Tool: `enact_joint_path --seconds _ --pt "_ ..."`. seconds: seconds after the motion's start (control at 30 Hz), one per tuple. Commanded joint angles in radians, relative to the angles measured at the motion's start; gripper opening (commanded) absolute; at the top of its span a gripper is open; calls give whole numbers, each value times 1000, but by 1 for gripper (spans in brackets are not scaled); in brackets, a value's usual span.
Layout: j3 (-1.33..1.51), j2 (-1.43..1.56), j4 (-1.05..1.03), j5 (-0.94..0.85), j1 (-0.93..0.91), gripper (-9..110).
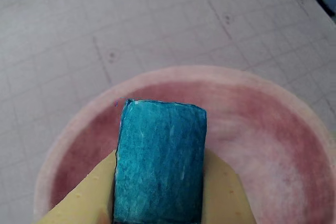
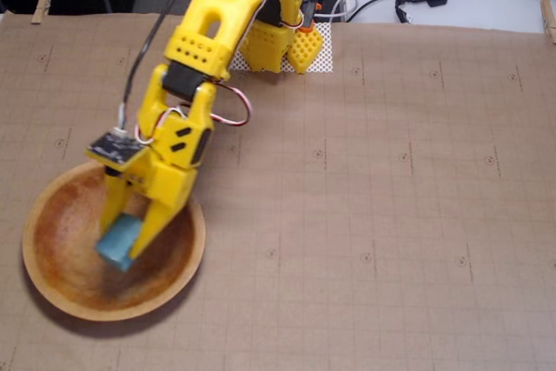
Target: Grasp a blue block and put it in the bowl.
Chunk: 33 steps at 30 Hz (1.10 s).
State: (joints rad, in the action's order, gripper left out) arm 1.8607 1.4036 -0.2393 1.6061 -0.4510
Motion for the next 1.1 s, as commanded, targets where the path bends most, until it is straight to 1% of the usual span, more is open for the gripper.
enact_joint_path --seconds 0.0,0.17,0.3,0.5,1.07 --pt "-71 29 -14 -12 -32 -3" --pt "-58 29 -20 -18 -38 -3" --pt "-52 29 -20 -71 -31 -3" --pt "-3 29 -20 -97 -18 -3" --pt "75 31 -20 -100 -21 -3"
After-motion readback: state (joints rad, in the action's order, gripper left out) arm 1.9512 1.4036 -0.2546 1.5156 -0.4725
